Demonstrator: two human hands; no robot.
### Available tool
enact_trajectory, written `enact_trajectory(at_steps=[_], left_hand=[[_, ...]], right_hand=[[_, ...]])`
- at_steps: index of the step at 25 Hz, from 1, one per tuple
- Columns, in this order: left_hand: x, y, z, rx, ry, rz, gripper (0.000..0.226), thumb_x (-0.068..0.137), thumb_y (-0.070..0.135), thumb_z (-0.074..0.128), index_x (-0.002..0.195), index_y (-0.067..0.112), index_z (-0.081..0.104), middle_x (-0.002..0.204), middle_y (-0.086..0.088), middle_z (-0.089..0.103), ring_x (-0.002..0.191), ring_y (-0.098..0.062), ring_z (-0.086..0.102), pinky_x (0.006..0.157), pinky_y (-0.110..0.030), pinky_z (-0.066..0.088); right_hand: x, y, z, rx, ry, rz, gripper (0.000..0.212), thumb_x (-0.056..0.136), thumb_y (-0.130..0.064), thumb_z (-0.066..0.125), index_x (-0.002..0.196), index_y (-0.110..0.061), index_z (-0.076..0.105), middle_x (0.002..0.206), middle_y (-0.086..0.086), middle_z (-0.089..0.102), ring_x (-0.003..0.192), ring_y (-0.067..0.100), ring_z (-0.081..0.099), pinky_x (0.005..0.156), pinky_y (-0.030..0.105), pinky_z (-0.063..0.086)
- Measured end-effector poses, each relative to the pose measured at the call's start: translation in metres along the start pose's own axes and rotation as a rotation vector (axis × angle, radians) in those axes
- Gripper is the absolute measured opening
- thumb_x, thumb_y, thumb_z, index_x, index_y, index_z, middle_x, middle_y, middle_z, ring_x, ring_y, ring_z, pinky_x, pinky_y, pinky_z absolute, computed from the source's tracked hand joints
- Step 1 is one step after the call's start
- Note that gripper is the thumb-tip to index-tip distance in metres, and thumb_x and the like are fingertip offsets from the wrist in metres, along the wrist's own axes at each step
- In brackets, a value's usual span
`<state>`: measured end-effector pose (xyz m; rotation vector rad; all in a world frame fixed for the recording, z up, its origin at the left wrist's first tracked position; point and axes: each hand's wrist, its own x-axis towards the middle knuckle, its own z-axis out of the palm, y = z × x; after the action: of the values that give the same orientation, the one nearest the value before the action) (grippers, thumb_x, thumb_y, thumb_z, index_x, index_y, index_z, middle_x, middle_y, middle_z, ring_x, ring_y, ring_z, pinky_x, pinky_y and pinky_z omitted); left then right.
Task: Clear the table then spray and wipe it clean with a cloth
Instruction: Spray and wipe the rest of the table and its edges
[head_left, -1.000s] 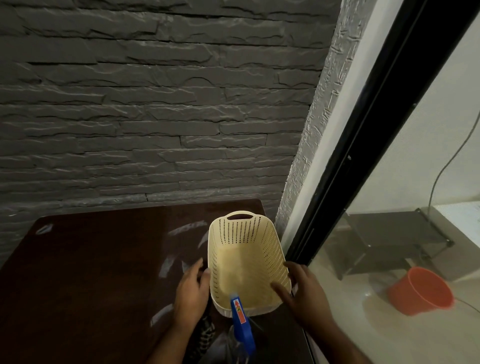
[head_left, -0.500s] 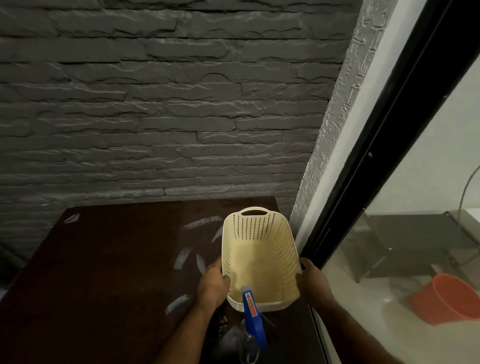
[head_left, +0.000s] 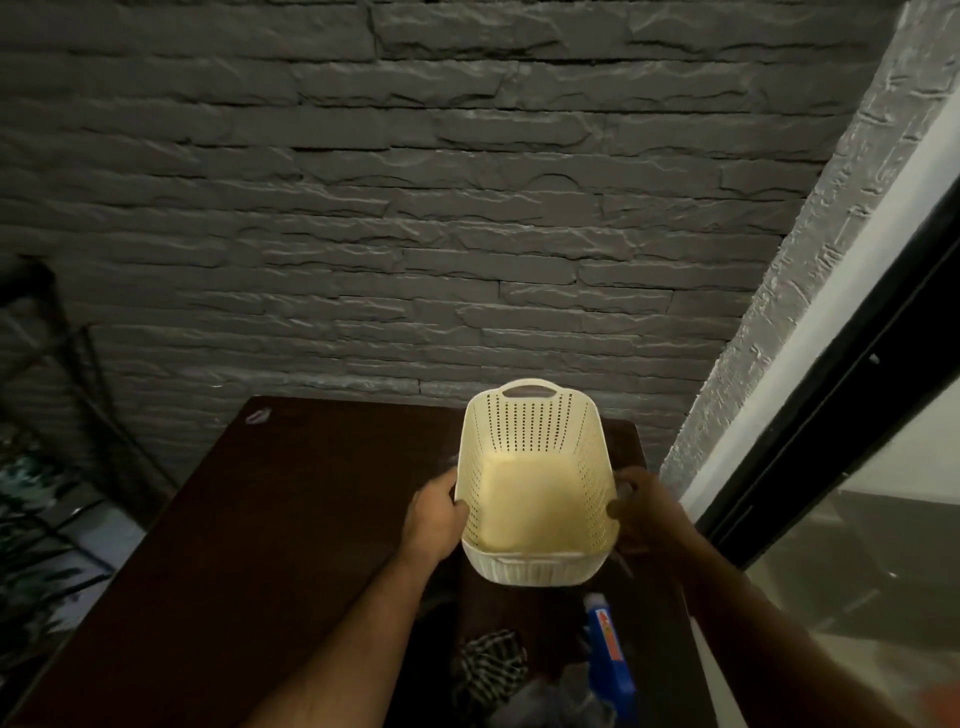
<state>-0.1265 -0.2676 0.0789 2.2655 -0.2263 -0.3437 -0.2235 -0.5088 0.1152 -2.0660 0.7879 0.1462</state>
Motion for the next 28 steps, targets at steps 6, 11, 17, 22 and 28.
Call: enact_trajectory(at_steps=[6,11,17,22,28], left_hand=[[0.037,-0.038,-0.103,-0.047,0.081,0.0,0.054,0.089,0.009,0.052,0.138,0.033,0.047,0.13,0.004,0.06,0.113,-0.014,0.058,0.091,-0.031,0.05],[0.071,-0.096,-0.183,-0.025,0.085,-0.033,0.056,0.086,0.011,0.052,0.136,0.036,0.048,0.128,0.004,0.061,0.112,-0.016,0.059,0.086,-0.03,0.05],[0.108,-0.18,-0.269,-0.007,0.071,-0.057,0.054,0.078,0.016,0.051,0.125,0.041,0.057,0.112,0.006,0.069,0.099,-0.015,0.062,0.082,-0.027,0.05],[0.146,-0.241,-0.318,0.045,0.083,-0.144,0.058,0.083,0.004,0.047,0.133,0.034,0.053,0.123,-0.002,0.064,0.112,-0.024,0.059,0.088,-0.027,0.044],[0.186,-0.316,-0.337,0.012,0.09,-0.168,0.06,0.074,0.013,0.041,0.128,0.033,0.057,0.118,0.001,0.067,0.108,-0.022,0.063,0.097,-0.039,0.049]], right_hand=[[0.03,-0.111,0.047,-0.016,-0.138,-0.02,0.028,0.084,0.002,0.064,0.101,-0.018,0.055,0.102,0.008,0.063,0.087,0.026,0.066,0.059,0.034,0.057],[0.048,-0.17,0.133,-0.022,-0.169,-0.017,0.031,0.084,0.004,0.063,0.112,-0.009,0.058,0.103,0.014,0.067,0.084,0.03,0.072,0.064,0.04,0.063],[0.051,-0.221,0.252,0.078,-0.188,0.058,0.057,0.084,0.001,0.067,0.134,-0.011,0.044,0.114,0.012,0.057,0.083,0.028,0.069,0.056,0.035,0.061],[0.061,-0.256,0.335,0.108,-0.167,0.045,0.053,0.082,0.003,0.064,0.13,-0.01,0.047,0.113,0.011,0.056,0.084,0.033,0.071,0.069,0.051,0.063],[0.084,-0.283,0.392,0.085,-0.164,0.023,0.049,0.08,-0.001,0.064,0.126,-0.012,0.05,0.113,0.008,0.062,0.082,0.027,0.071,0.067,0.048,0.063]])
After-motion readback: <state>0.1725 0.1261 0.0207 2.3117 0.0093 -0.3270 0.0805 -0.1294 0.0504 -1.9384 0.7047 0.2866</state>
